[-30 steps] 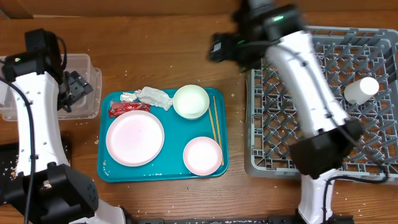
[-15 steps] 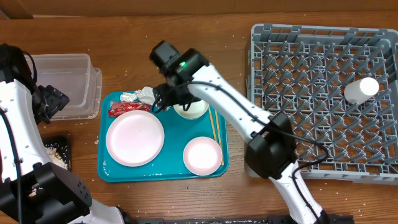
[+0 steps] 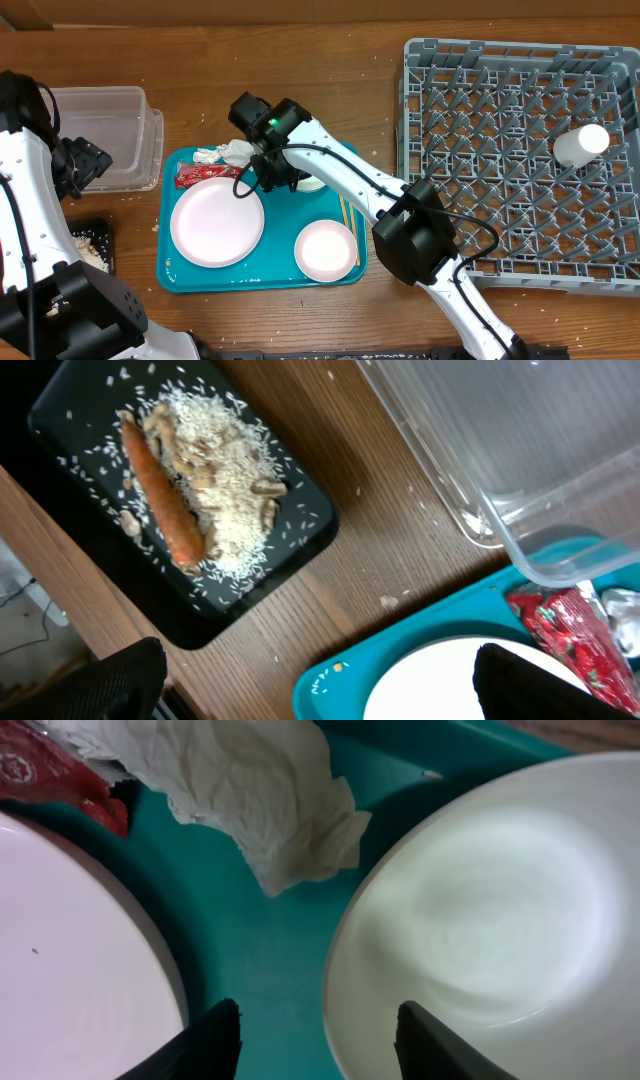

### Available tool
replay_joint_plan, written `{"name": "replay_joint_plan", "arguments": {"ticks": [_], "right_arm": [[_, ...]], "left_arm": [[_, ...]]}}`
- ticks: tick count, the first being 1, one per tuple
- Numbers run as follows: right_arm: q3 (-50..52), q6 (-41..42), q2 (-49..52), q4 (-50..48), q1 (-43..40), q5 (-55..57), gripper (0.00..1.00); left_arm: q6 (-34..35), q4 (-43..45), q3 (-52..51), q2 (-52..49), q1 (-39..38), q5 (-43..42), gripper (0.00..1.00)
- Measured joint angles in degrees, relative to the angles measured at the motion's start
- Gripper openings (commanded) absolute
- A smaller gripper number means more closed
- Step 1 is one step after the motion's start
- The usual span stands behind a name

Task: Sort waste into correct bins and load items into the dishwasher
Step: 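Move the right gripper back to the white bowl and grasp it, then lift the white bowl and set it in the dish rack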

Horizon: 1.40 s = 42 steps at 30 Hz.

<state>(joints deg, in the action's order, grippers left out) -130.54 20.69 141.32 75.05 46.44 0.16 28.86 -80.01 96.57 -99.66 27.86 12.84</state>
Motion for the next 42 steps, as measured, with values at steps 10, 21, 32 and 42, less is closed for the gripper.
{"name": "replay_joint_plan", "arguments": {"ticks": [10, 21, 32, 42], "right_arm": [[2.73, -0.17, 0.0, 0.17, 0.0, 0.17, 0.19], [-7.17, 0.24, -0.09, 8.35, -1.88, -2.91, 0.04], [-25.53, 1.33, -6.58, 18.75, -22.91, -10.29, 0.04], [-23.28, -12.13, -8.61, 19.02, -54.53, -44.59, 0.04]], "left_arm": [[0.0, 0.0, 0.0, -0.02, 0.0, -1.75, 1.0], [0.0, 0.0, 0.0, -0.02, 0.0, -1.95, 1.0], [0.0, 0.0, 0.0, 0.0, 0.0, -2.21, 1.0], [0.02, 0.02, 0.0, -0.02, 0.0, -3.43, 1.0]]}}
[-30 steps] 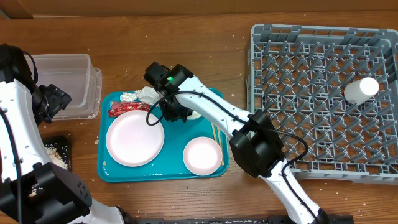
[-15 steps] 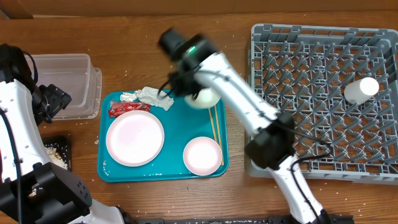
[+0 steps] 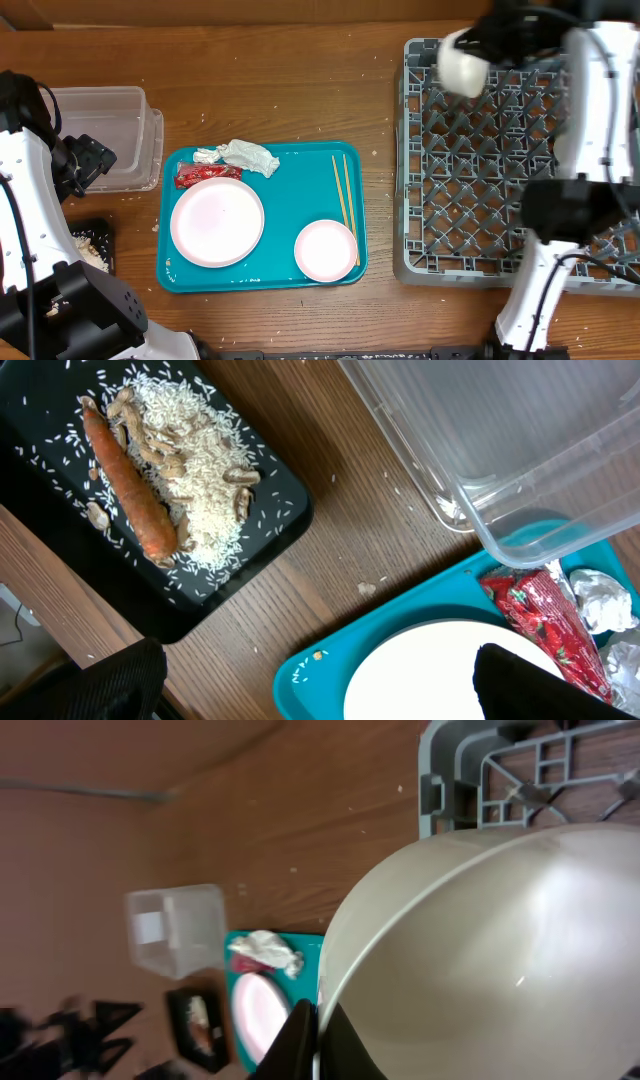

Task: Sort waste into correct bins and load items into the dishwasher
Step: 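Lift the white bowl and set it in the dish rack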

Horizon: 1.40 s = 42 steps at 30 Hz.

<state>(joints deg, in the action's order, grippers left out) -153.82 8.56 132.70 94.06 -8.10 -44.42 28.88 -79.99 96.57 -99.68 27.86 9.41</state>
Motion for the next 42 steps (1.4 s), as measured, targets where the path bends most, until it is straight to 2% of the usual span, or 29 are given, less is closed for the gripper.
{"name": "replay_joint_plan", "arguments": {"ticks": [5, 8, 15, 21, 29, 37, 42], "right_arm": [[6.6, -4.9, 0.0, -2.78, -7.52, -10.8, 0.04], [11.85, -6.56, 0.0, -8.74, -10.14, -18.03, 0.04], [24.52, -7.65, 0.0, -16.59, -11.5, -27.34, 0.04], [33.62, -7.04, 0.0, -22.53, -11.32, -29.33, 0.04], [36.2, -2.29, 0.0, -27.93, -13.31, -32.04, 0.04], [36.09, 1.25, 0.0, -26.08, -15.61, -28.74, 0.14], [33.81, 2.38, 0.0, -20.61, -17.29, -23.19, 0.18]], "left_arm": [[0.0, 0.28, 0.0, 0.0, 0.0, -0.04, 1.0], [0.0, 0.46, 0.0, 0.0, 0.0, -0.22, 1.0], [-0.02, 0.5, 0.0, 0.0, 0.0, -0.24, 1.0], [0.0, 0.48, 0.0, 0.0, 0.0, -0.7, 1.0], [0.09, 0.42, 0.0, 0.0, 0.0, -1.31, 1.0], [0.15, 0.42, 0.0, 0.0, 0.0, -1.33, 1.0], [0.15, 0.44, 0.0, 0.0, 0.0, -1.33, 1.0]]}}
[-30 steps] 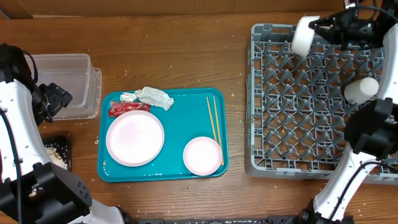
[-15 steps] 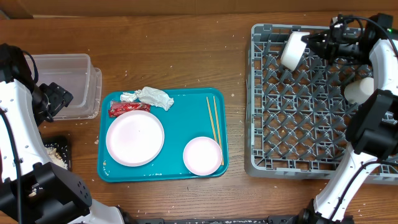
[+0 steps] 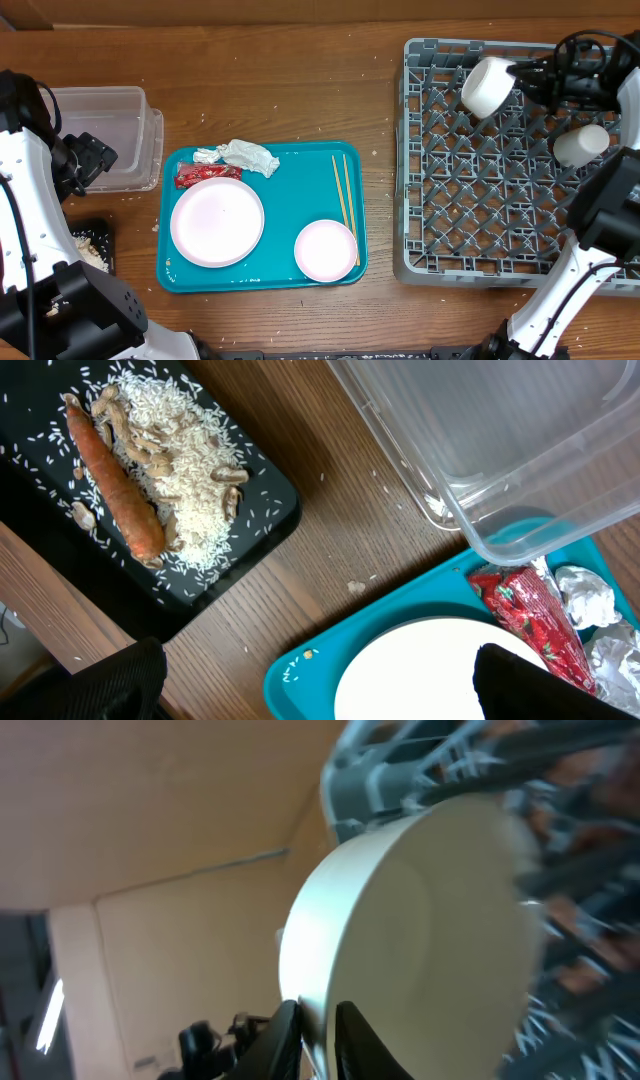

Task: Sort waste into correct bins and load items into the dishwasher
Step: 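Lift the white bowl and set it in the dish rack, then move the right gripper to the small white plate and grasp it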

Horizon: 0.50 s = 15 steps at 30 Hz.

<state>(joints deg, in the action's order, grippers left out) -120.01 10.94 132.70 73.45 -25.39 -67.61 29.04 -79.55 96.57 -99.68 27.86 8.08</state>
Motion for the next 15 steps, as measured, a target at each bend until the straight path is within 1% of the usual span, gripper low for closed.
{"name": "replay_joint_plan", "arguments": {"ticks": [2, 4, 5, 6, 8, 10, 12, 15], "right_arm": [[-2.75, 0.7, 0.0, 3.74, -0.63, 3.65, 0.27], [-6.54, 1.07, 0.0, 8.11, -1.33, 7.72, 0.45], [-9.6, 1.53, 0.02, 11.19, -1.84, 10.69, 0.6], [-12.31, 1.7, 0.02, 13.55, -2.27, 13.11, 0.68], [-18.12, 1.81, 0.02, 18.18, -3.04, 18.01, 0.73], [-25.59, 2.97, 0.02, 22.91, -3.74, 23.65, 0.86], [-30.8, 3.45, -0.44, 23.32, -4.11, 27.15, 0.88], [-33.92, 4.26, -2.43, 23.52, -3.39, 31.26, 0.88]], "left_arm": [[0.0, 0.0, 0.0, 0.0, -0.02, -0.02, 1.0], [0.0, 0.02, 0.0, 0.0, 0.0, -0.17, 1.0], [0.0, 0.02, 0.0, 0.0, -0.02, -0.2, 1.0], [0.0, 0.02, 0.0, 0.0, 0.0, -0.22, 1.0], [0.0, 0.07, 0.0, 0.0, 0.0, -0.24, 1.0], [0.0, 0.07, 0.0, 0.0, 0.0, -0.31, 1.0], [0.0, 0.13, 0.0, 0.0, 0.0, -0.39, 1.0], [0.0, 0.24, 0.0, 0.0, 0.0, -0.63, 1.0]]}}
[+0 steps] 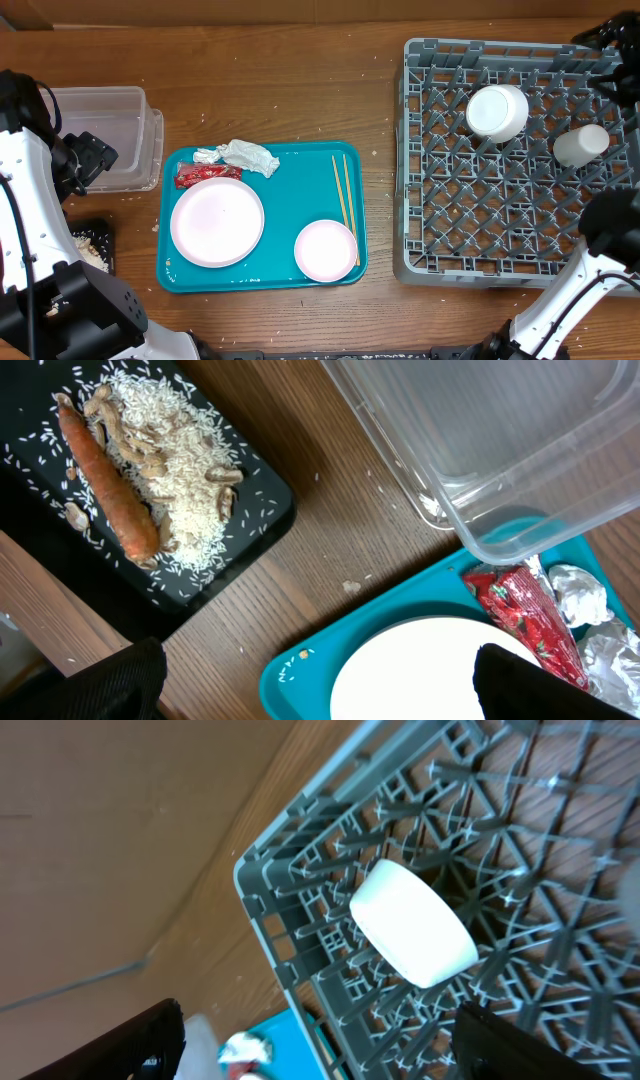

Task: Sort waste into correct bins and load items into the dishwasher
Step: 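Move the right gripper to the small white plate and grasp it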

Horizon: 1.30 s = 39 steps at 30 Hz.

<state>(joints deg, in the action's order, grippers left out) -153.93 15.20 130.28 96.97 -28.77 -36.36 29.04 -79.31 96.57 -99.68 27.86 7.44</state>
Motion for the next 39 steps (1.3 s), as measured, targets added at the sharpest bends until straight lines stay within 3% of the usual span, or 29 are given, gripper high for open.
{"name": "replay_joint_plan", "arguments": {"ticks": [5, 14, 16, 18, 24, 32, 39], "right_arm": [[-0.52, 1.09, -5.09, 0.09, 7.85, 6.69, 0.89], [0.66, 4.72, -7.91, 0.0, 40.06, 14.84, 0.89], [1.4, 6.19, -7.91, 0.02, 45.79, 15.37, 0.9], [1.79, 8.02, -7.91, 0.11, 51.04, 15.87, 1.0], [5.27, 12.96, -8.09, 0.15, 64.28, 24.17, 1.0], [18.58, 16.79, -10.93, 0.02, 70.01, 34.97, 1.0], [33.55, 21.31, -23.85, 0.37, 69.53, 37.22, 1.0]], "left_arm": [[0.02, 0.0, 0.0, 0.0, 0.0, -1.64, 1.0], [0.02, -0.17, 0.0, 0.0, 0.0, -3.23, 1.0], [0.02, -0.92, 0.0, 0.0, 0.0, -3.39, 1.0], [0.02, -1.64, 0.0, 0.0, 0.0, -3.43, 1.0], [0.02, -1.79, 0.0, 0.0, 0.0, -3.48, 0.99], [0.02, -2.67, 0.0, 0.0, 0.0, -3.82, 1.0], [0.02, -3.26, 0.0, 0.0, 0.0, -3.87, 1.0]]}}
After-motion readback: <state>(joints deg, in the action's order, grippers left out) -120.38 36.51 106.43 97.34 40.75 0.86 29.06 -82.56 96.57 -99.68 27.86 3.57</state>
